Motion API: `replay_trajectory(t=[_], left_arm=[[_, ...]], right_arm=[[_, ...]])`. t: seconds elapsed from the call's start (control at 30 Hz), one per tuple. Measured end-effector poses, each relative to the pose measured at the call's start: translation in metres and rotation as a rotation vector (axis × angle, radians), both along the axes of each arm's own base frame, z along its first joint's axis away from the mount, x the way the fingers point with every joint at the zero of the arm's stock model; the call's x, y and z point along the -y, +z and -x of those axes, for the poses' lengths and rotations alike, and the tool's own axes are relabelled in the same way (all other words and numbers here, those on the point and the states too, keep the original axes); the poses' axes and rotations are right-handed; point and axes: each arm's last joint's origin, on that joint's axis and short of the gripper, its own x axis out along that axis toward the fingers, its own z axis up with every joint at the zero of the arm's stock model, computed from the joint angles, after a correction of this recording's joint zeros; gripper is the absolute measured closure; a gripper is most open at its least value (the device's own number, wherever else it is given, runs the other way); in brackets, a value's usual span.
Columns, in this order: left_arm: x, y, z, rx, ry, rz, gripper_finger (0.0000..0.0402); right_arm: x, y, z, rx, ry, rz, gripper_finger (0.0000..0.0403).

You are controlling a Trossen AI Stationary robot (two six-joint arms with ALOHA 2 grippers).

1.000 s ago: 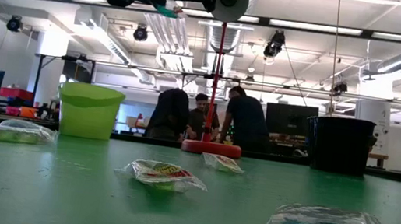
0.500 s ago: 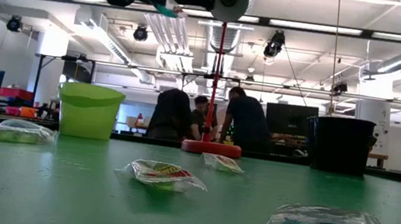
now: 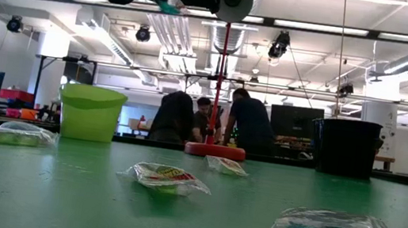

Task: Sort candy
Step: Put the transparent candy into the green bucket

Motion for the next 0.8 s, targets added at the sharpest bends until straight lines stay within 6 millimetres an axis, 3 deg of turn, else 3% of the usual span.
replay_trajectory(t=[0.43, 0.8], left_arm=[[-0.001, 0.002, 0.004, -0.001, 0.007, 0.003, 0.04], [-0.023, 0.003, 0.034, -0.092, 0.172, -0.011, 0.0401]], right_arm=[[0.0, 0.002, -0.001, 0.016, 0.012, 0.03, 0.0152], [-0.001, -0.008, 0.004, -0.092, -0.009, -0.043, 0.0152]])
